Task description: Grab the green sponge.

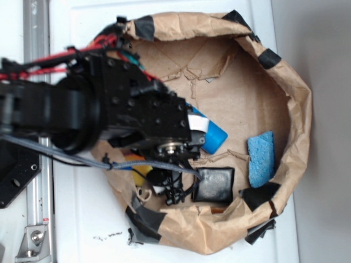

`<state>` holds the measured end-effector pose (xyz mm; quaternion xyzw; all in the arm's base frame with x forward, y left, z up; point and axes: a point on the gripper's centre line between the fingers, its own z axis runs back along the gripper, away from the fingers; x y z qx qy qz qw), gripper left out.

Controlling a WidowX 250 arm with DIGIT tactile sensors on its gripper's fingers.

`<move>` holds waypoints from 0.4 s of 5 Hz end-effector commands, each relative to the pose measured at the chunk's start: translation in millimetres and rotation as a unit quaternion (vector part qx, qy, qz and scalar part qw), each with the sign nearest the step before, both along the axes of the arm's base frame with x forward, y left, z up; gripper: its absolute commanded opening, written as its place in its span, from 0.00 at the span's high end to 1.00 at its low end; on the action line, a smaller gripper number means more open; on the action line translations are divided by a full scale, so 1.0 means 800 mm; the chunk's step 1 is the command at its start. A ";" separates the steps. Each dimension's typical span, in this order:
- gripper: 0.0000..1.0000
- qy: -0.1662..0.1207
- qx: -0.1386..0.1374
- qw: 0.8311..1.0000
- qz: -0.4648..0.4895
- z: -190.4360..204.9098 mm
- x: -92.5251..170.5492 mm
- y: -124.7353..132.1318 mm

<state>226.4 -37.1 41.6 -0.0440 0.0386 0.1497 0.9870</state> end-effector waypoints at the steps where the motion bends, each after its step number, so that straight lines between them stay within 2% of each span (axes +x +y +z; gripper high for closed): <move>1: 1.00 -0.113 0.042 0.991 -0.065 0.095 0.039 0.042; 2: 1.00 -0.117 0.076 0.984 -0.110 0.104 0.060 0.049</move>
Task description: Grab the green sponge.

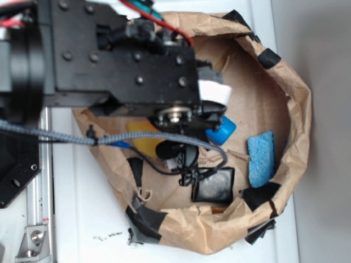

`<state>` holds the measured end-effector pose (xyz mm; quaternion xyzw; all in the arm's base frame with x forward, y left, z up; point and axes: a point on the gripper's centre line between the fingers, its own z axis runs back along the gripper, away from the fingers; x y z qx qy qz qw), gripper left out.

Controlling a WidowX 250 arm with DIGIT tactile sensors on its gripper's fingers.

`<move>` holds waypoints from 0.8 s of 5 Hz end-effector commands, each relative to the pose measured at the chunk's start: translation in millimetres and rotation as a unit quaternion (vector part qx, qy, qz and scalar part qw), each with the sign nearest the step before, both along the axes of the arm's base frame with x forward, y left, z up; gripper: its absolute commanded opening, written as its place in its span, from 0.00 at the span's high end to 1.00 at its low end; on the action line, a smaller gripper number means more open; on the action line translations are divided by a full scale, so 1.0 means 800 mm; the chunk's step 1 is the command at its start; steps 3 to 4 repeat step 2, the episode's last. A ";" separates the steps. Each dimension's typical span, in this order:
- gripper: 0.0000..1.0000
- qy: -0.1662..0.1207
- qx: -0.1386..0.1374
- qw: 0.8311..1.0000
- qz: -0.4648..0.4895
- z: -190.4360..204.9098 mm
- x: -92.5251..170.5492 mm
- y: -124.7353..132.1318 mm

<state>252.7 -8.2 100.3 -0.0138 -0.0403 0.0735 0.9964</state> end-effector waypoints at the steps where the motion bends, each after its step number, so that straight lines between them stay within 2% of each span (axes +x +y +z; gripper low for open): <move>1: 1.00 -0.030 0.036 0.997 -0.068 0.027 0.043 0.012; 2: 1.00 -0.014 0.036 0.998 -0.053 0.016 0.052 0.014; 4: 1.00 -0.014 0.036 0.998 -0.053 0.016 0.052 0.014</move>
